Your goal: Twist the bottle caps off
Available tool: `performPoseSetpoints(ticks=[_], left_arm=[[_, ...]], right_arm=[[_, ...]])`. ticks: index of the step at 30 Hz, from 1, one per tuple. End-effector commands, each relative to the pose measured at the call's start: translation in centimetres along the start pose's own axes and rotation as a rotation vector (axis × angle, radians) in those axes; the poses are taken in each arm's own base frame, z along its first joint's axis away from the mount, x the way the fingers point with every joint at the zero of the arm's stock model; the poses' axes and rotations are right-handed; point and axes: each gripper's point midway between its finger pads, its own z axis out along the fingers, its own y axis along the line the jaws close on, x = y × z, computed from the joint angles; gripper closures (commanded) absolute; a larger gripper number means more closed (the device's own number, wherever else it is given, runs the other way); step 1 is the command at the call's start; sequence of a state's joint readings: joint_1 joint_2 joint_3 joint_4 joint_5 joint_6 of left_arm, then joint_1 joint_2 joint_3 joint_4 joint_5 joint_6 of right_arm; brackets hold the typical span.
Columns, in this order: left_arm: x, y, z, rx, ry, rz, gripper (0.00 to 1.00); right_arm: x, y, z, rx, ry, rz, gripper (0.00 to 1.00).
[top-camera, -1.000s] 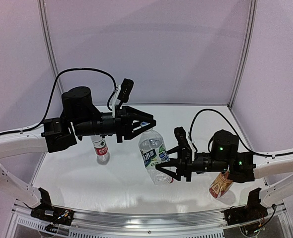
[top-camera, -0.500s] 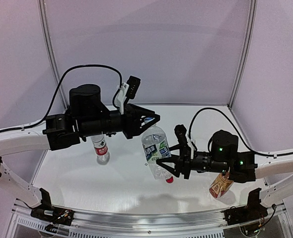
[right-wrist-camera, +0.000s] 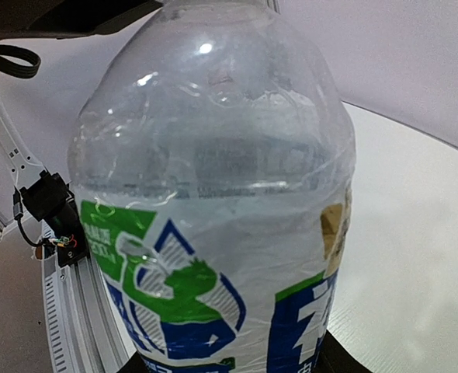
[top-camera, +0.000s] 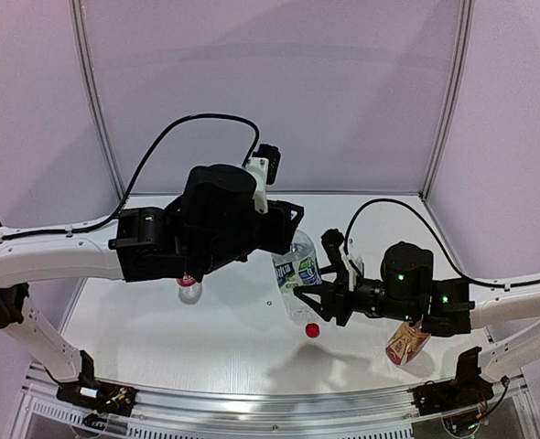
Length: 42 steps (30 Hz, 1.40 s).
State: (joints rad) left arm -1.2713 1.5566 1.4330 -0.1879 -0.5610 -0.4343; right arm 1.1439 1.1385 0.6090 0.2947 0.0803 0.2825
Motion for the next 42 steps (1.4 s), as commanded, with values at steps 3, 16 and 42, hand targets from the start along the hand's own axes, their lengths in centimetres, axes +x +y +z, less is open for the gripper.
performPoseSetpoints(ticks=[3, 16, 42], left_arm=[[0.0, -1.7, -1.4, 0.042, 0.014, 0.054, 0.69], [-4.7, -1.5, -8.2, 0.374, -0.113, 0.192, 0.14], [-3.2, -3.4, -10.1, 0.920, -0.100, 0.093, 0.38]], right_arm=[[-1.7, -0.6, -0.4, 0.036, -0.058, 0.027, 1.00], [-1.9, 1.4, -0.9, -0.084, -0.078, 0.012, 1.00], [-1.9, 9.7, -3.1, -0.580, -0.054, -0.034, 1.00]])
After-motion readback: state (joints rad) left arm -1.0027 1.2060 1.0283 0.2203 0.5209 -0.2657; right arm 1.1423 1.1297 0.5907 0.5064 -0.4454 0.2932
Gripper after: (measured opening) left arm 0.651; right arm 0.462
